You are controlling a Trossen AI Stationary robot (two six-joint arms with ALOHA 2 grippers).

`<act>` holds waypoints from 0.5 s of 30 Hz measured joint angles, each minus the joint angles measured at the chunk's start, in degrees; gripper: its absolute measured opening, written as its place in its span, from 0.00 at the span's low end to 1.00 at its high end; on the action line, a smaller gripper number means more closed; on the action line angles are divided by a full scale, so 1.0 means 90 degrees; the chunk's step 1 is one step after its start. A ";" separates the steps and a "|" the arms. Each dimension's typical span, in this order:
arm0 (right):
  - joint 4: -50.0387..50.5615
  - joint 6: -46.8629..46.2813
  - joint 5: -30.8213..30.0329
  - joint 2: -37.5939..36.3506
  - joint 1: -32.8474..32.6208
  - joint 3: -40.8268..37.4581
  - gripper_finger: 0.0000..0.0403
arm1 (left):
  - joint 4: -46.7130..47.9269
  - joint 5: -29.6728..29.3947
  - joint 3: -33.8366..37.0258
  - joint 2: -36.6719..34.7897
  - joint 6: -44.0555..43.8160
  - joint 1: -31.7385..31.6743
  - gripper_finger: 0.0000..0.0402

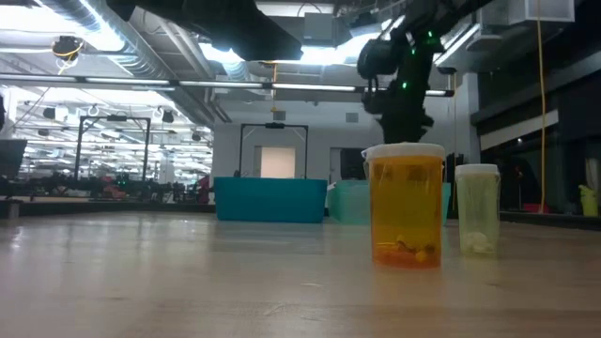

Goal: Pick and place medicine bottles into bin by pill shape (circle, oval)
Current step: Put the orange pill bottle into the light blue bin

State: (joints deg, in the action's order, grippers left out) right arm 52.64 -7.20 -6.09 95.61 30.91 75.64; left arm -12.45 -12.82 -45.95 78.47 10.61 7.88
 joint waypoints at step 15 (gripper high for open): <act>0.2533 -0.2009 0.0039 -0.1322 -0.3503 -0.0686 0.68 | 0.0002 0.0001 0.0000 -0.0002 -0.0165 0.0005 0.50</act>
State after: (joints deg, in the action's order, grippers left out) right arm 75.44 -25.28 -5.74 83.71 -0.62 69.47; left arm -12.43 -12.81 -45.95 78.46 9.13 7.92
